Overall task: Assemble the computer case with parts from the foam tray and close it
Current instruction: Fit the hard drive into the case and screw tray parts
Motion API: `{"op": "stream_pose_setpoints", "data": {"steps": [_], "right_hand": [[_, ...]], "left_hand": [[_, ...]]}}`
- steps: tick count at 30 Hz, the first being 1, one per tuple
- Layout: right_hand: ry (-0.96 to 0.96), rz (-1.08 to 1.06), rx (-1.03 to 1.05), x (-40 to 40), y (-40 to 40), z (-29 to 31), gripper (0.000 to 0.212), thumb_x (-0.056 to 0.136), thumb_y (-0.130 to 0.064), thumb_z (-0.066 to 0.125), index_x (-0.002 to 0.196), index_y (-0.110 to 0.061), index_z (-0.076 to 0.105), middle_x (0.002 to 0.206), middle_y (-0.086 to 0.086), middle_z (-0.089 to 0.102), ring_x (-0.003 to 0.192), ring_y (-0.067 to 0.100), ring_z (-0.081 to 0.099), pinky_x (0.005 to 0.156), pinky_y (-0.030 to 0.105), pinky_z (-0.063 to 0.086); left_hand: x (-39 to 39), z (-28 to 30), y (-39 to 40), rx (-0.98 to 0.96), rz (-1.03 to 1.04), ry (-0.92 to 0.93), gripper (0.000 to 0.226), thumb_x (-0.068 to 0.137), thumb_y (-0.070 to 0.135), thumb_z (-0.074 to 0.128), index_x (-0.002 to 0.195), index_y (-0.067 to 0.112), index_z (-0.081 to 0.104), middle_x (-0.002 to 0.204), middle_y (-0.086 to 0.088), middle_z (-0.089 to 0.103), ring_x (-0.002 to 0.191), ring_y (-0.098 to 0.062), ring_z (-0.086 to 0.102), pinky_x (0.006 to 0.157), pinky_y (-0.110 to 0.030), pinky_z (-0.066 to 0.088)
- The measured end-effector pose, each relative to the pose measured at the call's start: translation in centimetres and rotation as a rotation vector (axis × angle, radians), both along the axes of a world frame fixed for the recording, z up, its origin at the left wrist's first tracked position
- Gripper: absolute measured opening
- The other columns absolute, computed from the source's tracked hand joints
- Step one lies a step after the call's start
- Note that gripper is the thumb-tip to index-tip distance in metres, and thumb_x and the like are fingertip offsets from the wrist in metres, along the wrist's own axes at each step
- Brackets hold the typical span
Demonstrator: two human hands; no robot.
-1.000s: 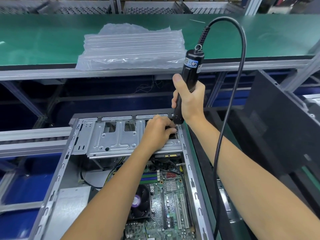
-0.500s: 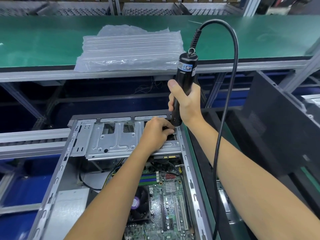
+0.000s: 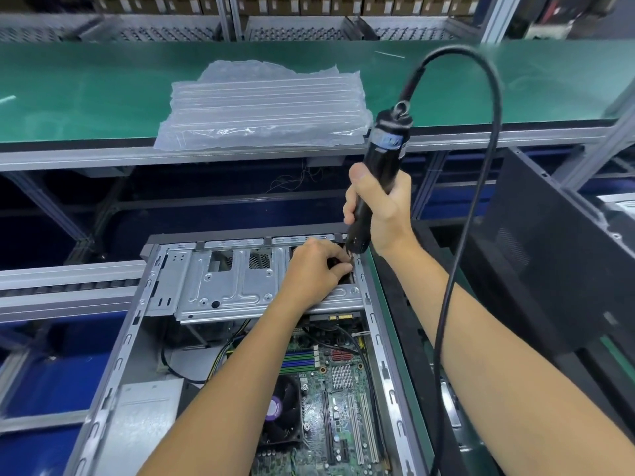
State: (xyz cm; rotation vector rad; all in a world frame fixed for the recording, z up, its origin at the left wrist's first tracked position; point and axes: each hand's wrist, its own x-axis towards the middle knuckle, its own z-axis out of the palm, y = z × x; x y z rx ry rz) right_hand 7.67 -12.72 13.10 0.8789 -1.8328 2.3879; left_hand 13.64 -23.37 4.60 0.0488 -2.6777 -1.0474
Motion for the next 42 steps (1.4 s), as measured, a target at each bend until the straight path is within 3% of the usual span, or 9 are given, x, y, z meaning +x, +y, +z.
{"op": "stream_pose_setpoints", "data": {"steps": [3,5,9,15,19,22,26,31,42], "right_hand": [[-0.017,0.005,-0.123,-0.1,1.4,2.2,0.024,0.085,-0.036,0.066,0.064,-0.025,0.059,0.05,0.005,0.051,0.037,0.023,0.046,0.044,0.029,0.041],[-0.037,-0.019,-0.155,-0.3,3.1,3.2,0.027,0.084,-0.038,0.066,0.071,-0.017,0.055,0.05,0.004,0.051,0.037,0.023,0.044,0.044,0.029,0.041],[-0.129,-0.105,-0.171,0.2,8.1,2.7,0.038,0.08,-0.042,0.067,0.073,-0.01,0.048,0.051,0.008,0.047,0.039,0.022,0.041,0.045,0.03,0.039],[-0.268,-0.128,-0.204,1.3,16.6,-0.5,0.044,0.074,-0.049,0.067,0.068,-0.01,0.047,0.055,0.012,0.044,0.042,0.022,0.041,0.046,0.029,0.036],[-0.365,-0.084,-0.181,1.6,21.3,-4.2,0.046,0.074,-0.048,0.068,0.067,-0.008,0.047,0.051,0.011,0.046,0.038,0.022,0.041,0.044,0.03,0.035],[-0.417,-0.052,-0.127,1.9,24.3,-7.8,0.044,0.077,-0.043,0.069,0.059,-0.009,0.048,0.049,0.011,0.047,0.037,0.023,0.042,0.045,0.029,0.038],[-0.491,-0.028,-0.091,2.9,26.9,-12.3,0.042,0.079,-0.041,0.07,0.055,-0.012,0.051,0.047,0.012,0.049,0.034,0.023,0.043,0.044,0.029,0.039],[-0.552,-0.018,-0.044,3.7,28.4,-16.2,0.043,0.08,-0.041,0.07,0.053,-0.013,0.05,0.045,0.011,0.048,0.034,0.023,0.043,0.042,0.029,0.038],[-0.644,-0.006,0.005,3.1,28.4,-18.5,0.043,0.079,-0.046,0.071,0.057,-0.016,0.049,0.05,0.011,0.048,0.038,0.023,0.043,0.044,0.027,0.039]], "left_hand": [[0.3,0.3,0.3,-0.17,-0.058,0.056,0.008,0.081,0.021,0.066,0.077,0.019,0.072,0.081,0.009,0.065,0.087,-0.016,0.053,0.082,-0.035,0.043],[0.5,0.8,1.0,-0.343,-0.08,0.071,0.017,0.079,0.018,0.06,0.065,0.013,0.068,0.074,0.003,0.064,0.08,-0.021,0.052,0.075,-0.037,0.043],[0.0,3.1,3.2,-0.643,-0.046,0.012,0.029,0.073,0.016,0.049,0.049,0.012,0.034,0.056,0.001,0.036,0.072,-0.022,0.037,0.065,-0.032,0.025],[-1.0,6.0,11.8,-0.427,-0.126,0.038,0.015,0.08,0.023,0.051,0.069,0.012,0.051,0.07,-0.002,0.05,0.069,-0.026,0.046,0.059,-0.031,0.035],[-2.0,3.5,19.9,-0.564,-0.337,-0.299,0.006,0.083,0.018,0.052,0.081,0.013,0.048,0.071,-0.003,0.044,0.069,-0.028,0.047,0.061,-0.032,0.037],[-2.6,-0.4,23.6,-0.571,-0.404,-0.566,0.02,0.085,0.01,0.047,0.105,0.008,0.05,0.087,-0.009,0.05,0.076,-0.028,0.047,0.067,-0.033,0.039],[-1.4,-5.3,26.3,-0.592,-0.465,-0.753,0.005,0.086,0.007,0.047,0.09,0.006,0.051,0.082,-0.009,0.052,0.077,-0.031,0.053,0.065,-0.033,0.04],[0.8,-11.1,27.6,-0.83,-0.529,-0.831,0.027,0.092,0.012,0.047,0.118,0.004,0.054,0.11,-0.016,0.061,0.097,-0.033,0.061,0.076,-0.038,0.047],[2.6,-15.3,30.0,-1.069,-0.624,-0.87,0.029,0.096,0.004,0.044,0.123,0.004,0.054,0.123,-0.012,0.059,0.107,-0.03,0.06,0.081,-0.037,0.049]]}}
